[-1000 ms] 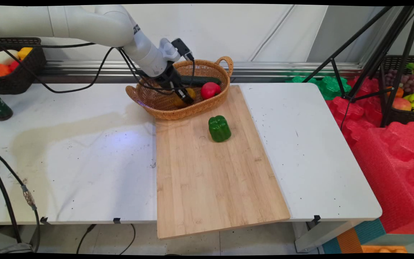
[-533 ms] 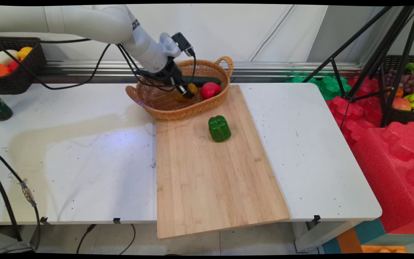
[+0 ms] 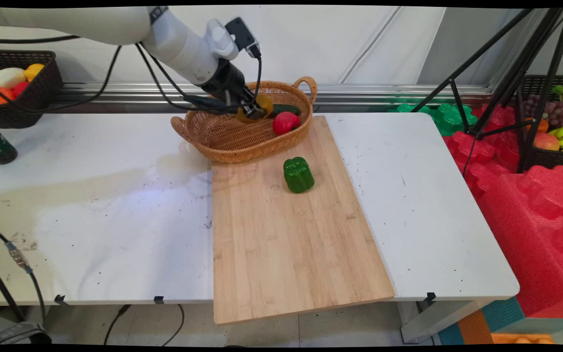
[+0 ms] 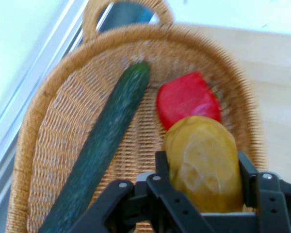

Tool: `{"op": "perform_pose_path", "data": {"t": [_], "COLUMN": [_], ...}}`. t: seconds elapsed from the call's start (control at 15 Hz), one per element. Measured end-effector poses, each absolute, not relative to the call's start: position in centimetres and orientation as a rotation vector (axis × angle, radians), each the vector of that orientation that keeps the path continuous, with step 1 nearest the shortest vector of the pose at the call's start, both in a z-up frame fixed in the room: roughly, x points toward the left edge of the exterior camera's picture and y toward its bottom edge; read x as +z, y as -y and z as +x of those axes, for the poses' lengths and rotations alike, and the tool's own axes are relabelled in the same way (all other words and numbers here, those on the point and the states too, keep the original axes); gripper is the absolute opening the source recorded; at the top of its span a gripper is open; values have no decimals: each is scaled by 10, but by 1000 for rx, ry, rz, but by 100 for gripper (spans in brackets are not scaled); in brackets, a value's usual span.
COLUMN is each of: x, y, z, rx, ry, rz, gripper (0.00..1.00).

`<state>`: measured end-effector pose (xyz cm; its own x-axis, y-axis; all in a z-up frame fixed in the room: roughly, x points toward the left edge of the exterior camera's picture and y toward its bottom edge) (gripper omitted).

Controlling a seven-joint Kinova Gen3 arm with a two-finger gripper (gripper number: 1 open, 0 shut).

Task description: Place the picked object on the cutting board

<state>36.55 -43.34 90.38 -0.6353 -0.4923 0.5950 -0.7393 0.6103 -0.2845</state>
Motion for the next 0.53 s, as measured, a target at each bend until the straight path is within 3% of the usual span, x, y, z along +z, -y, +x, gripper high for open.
{"op": "perform_pose_path", "data": {"t": [0.53], "x": [932], "y": [355], "z": [339], "rx": [700], "ry": [2426], "rz": [690], "gripper": [0]}}
